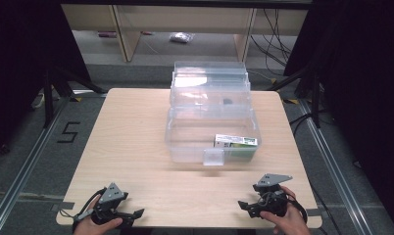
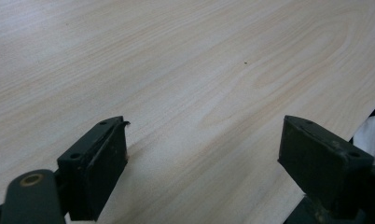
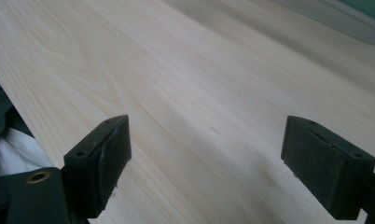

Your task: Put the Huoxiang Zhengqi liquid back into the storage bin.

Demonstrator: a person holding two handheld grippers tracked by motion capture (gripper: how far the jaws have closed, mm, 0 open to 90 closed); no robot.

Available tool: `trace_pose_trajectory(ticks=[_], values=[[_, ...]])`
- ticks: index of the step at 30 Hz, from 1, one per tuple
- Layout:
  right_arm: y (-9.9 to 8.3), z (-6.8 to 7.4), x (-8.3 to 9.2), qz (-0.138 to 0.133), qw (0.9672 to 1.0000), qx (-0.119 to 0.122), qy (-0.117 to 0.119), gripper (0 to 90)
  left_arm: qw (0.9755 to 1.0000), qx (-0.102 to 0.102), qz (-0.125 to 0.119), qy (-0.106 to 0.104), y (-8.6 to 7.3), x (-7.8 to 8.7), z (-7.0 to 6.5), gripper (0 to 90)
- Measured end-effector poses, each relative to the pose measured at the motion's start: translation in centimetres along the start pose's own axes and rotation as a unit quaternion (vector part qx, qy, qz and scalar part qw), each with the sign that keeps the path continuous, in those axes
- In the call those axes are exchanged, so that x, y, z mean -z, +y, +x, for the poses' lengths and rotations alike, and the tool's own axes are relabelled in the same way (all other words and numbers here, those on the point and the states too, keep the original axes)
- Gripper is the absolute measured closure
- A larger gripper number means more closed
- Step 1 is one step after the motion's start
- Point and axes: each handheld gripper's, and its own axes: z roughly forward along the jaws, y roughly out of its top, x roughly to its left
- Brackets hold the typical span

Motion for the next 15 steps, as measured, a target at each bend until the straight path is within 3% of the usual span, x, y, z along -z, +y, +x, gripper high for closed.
trace_pose_trajectory(ticks=[1,2,6,15], values=[[0.01,0.19,0.11,0.013,0.9999,-0.005,0.003,17.1,1.0000,0.002,-0.002,-0.001,0.00,-0.01,-0.04,14.9],[-0.08,0.10,-0.03,0.011,0.9999,0.008,0.004,17.1,1.0000,0.003,-0.005,-0.005,-0.01,-0.02,-0.11,14.9],[-0.16,0.37,-0.03,0.021,0.9997,0.006,0.009,17.2,1.0000,-0.001,-0.002,-0.004,0.00,0.04,-0.05,14.8],[-0.25,0.22,-0.15,0.008,0.9998,0.019,0.005,17.2,1.0000,-0.003,0.001,-0.003,0.01,0.06,-0.02,14.8]])
